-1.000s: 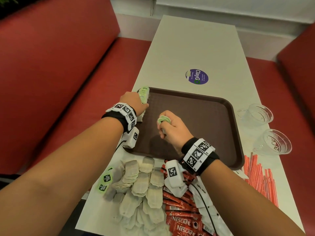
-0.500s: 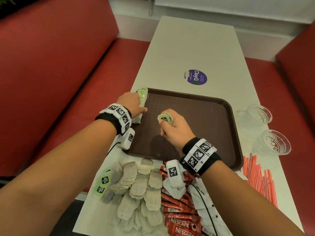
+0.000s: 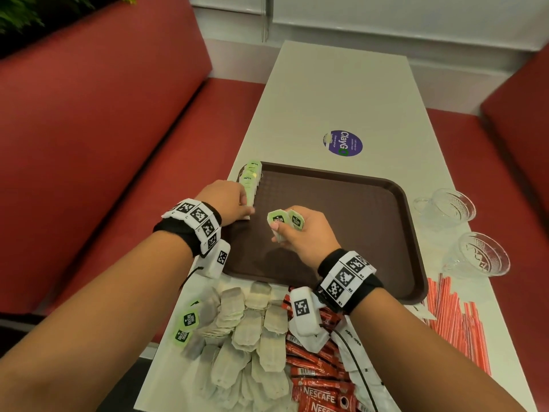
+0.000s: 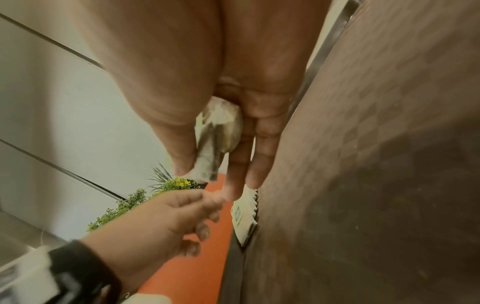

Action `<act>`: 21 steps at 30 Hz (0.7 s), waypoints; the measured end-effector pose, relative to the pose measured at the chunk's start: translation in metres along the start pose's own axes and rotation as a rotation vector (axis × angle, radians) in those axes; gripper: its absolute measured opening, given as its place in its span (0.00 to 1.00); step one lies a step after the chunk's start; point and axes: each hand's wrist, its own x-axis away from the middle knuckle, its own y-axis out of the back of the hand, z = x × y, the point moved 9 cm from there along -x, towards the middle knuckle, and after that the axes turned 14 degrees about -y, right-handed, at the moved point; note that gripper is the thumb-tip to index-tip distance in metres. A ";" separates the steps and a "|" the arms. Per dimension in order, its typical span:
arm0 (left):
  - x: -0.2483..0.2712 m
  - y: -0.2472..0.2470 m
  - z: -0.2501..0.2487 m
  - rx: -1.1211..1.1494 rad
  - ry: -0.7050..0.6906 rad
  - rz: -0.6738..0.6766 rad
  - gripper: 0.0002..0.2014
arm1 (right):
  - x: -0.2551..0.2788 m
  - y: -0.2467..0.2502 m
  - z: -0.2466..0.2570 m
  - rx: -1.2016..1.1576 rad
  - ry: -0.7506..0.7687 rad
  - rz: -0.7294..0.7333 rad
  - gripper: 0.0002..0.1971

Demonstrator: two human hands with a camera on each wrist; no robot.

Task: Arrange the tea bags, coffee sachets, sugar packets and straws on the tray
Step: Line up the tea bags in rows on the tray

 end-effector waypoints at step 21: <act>0.038 0.035 -0.015 0.098 -0.138 -0.142 0.05 | 0.006 0.004 0.010 0.133 0.083 -0.117 0.09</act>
